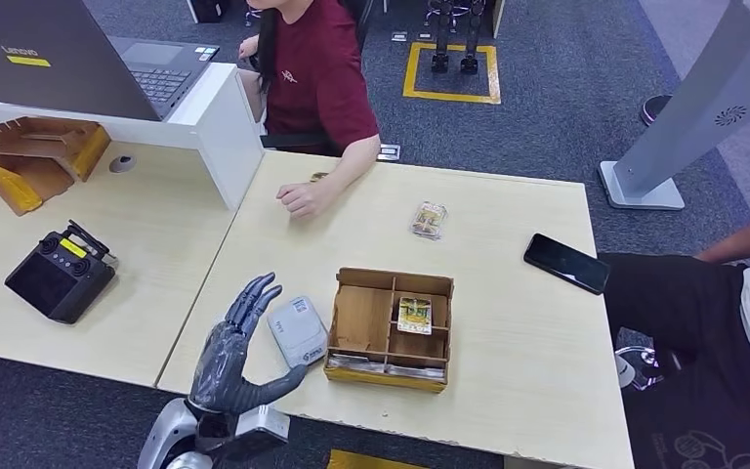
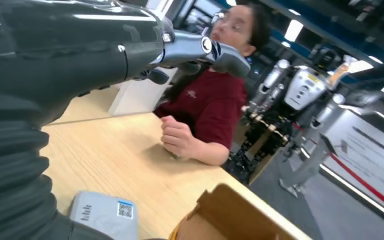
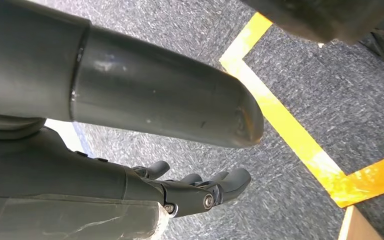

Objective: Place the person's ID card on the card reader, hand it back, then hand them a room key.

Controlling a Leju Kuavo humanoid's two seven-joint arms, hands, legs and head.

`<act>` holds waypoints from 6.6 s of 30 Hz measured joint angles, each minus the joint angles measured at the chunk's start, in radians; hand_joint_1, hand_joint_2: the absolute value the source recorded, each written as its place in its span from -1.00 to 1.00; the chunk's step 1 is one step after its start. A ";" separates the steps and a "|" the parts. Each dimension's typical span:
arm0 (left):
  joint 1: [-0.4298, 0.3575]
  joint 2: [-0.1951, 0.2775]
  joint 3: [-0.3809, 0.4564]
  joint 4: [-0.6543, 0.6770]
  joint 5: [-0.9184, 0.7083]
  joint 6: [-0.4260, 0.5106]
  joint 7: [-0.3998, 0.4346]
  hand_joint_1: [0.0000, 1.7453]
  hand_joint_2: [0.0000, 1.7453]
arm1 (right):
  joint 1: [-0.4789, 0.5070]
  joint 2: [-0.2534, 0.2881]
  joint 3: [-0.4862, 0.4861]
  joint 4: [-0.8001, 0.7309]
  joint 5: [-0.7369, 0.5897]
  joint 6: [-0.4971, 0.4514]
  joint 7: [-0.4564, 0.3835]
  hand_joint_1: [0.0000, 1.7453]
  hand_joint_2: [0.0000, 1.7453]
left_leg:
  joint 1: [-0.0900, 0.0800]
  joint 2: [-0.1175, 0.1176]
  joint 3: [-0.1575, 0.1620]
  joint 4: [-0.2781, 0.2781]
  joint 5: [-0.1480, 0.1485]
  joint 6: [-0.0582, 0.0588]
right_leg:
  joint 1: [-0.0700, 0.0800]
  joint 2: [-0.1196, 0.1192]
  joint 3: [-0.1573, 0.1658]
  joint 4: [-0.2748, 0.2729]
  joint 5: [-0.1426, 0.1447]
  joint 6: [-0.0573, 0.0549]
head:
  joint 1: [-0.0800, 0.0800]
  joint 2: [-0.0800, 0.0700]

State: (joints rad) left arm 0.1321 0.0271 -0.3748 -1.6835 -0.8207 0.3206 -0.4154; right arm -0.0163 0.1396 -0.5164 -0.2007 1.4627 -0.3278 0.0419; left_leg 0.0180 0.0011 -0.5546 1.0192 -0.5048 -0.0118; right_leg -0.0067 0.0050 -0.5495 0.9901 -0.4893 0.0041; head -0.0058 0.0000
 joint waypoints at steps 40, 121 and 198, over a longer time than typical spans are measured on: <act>-0.043 -0.099 -0.217 0.257 -0.483 0.363 0.234 -1.00 1.00 | -0.002 0.000 -0.045 0.000 0.074 -0.013 -0.004 -1.00 -1.00 | 0.000 -0.001 0.000 0.001 0.000 0.000 | 0.000 -0.001 0.001 0.000 0.000 0.000 | 0.000 0.000; -0.147 -0.237 -0.011 0.579 -0.393 0.364 0.173 1.00 1.00 | -0.011 0.000 -0.049 0.000 0.107 -0.030 -0.027 -1.00 -1.00 | 0.000 -0.001 0.001 0.001 0.000 0.000 | 0.000 -0.001 0.001 0.000 0.000 0.000 | 0.000 0.000; -0.094 -0.185 -0.086 0.395 -0.328 0.364 0.138 -1.00 1.00 | -0.011 0.000 -0.065 0.000 0.107 -0.032 -0.018 -1.00 -1.00 | -0.001 -0.001 0.001 0.001 0.000 0.000 | 0.000 -0.001 0.002 0.000 0.001 0.001 | 0.000 0.000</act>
State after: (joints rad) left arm 0.0383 -0.1581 -0.4608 -1.2886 -1.1490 0.6844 -0.2777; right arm -0.0268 0.1400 -0.5814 -0.2007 1.5692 -0.3593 0.0241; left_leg 0.0175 0.0005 -0.5537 1.0205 -0.5045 -0.0114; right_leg -0.0068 0.0041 -0.5479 0.9903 -0.4887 0.0046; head -0.0057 0.0000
